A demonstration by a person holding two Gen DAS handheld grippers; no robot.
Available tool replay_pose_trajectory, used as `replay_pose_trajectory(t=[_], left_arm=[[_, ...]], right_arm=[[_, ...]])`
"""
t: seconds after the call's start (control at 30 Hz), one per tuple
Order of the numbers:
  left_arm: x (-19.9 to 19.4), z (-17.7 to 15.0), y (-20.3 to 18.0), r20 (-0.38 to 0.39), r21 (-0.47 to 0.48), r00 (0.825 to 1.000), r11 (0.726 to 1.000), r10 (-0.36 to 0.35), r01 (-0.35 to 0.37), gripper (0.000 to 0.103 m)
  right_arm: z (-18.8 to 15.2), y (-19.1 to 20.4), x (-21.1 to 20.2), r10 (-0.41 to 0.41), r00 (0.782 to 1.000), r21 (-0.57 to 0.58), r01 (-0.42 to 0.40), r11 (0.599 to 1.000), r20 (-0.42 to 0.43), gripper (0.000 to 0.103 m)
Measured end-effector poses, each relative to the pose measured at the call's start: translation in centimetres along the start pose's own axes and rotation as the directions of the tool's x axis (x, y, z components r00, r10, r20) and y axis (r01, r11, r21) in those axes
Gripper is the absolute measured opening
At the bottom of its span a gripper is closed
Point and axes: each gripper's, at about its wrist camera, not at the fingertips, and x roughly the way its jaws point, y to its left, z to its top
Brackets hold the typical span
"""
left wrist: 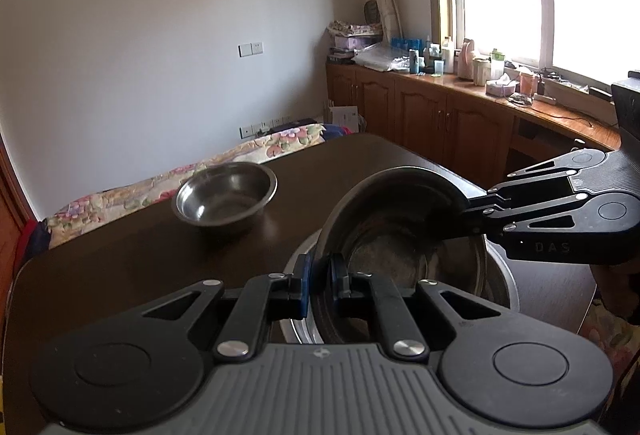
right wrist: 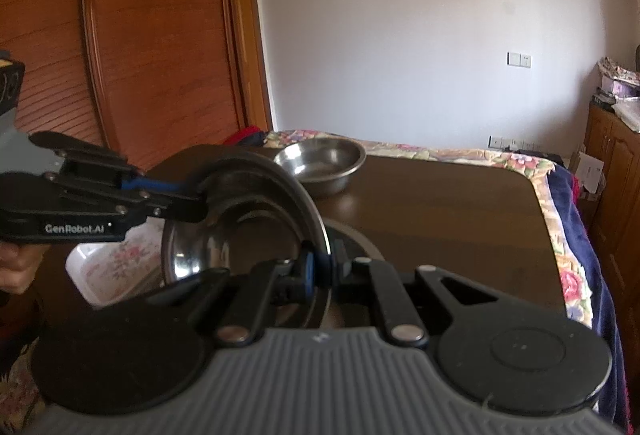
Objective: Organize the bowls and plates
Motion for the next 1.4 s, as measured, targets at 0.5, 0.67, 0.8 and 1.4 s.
replay_pose_trajectory(t=[0.5,0.67,0.8,1.4], left_arm=[[2.3,-2.2,0.3,-0.04,-0.042,0.999,0.999,0.004,-0.006,0.027],[2.6,-2.2,0.3,-0.037,-0.044,0.999,0.999,0.011,-0.012,0.027],[2.7,-2.5,0.2,-0.03,-0.046,1.0,0.999,0.011,-0.012,0.027],[2.2,-5.0,-0.2,0.071,-0.105,0.996,0.994,0.047,-0.04,0.028]], right_arm=[[-1.4,0.0,1.8,-0.02,0.999,-0.014,0.019,1.0,-0.033,0.011],[-1.6,-0.1,2.0,-0.028,0.999,-0.029,0.027,0.999,-0.028,0.011],[-1.8,0.1,2.0,-0.036,0.999,-0.041,0.035,0.999,-0.023,0.012],[-3.0,1.0,2.2,-0.094,0.993,-0.102,0.101,0.99,0.066,0.019]])
